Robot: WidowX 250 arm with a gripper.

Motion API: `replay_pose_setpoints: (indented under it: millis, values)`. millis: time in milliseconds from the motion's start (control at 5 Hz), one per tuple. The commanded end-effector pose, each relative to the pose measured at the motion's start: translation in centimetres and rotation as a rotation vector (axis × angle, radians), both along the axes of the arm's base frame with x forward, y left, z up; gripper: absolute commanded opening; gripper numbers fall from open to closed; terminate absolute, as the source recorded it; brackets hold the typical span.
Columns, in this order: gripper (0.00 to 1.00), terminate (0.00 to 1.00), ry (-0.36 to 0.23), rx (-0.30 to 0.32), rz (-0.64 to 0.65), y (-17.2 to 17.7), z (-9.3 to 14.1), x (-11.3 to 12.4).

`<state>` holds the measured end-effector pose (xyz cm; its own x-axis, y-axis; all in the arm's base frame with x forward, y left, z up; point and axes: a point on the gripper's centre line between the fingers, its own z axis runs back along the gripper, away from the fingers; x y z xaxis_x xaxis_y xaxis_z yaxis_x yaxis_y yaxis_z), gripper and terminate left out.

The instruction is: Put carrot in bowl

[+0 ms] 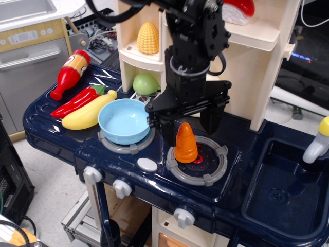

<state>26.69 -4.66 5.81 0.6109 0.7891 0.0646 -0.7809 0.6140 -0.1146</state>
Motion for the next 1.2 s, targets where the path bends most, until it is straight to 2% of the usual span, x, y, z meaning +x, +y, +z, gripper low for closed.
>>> replay_pose_setpoints:
  millis: [0, 200, 400, 600, 800, 1000]
  values:
    - [0.0, 0.0, -0.047, -0.013, -0.022, 1.3, -0.4, 0.9]
    - [0.0, 0.0, -0.03, -0.035, -0.014, 1.6, 0.7, 0.6]
    - [0.0, 0.0, 0.078, 0.025, -0.023, 2.5, 5.2, 0.4]
    - [0.0, 0.0, 0.132, 0.07, -0.105, 5.5, 6.9, 0.0]
    - [0.0, 0.0, 0.116, 0.102, -0.214, 9.1, 5.7, -0.3]
    - [0.0, 0.0, 0.066, 0.104, -0.251, 11.1, 3.7, -0.2]
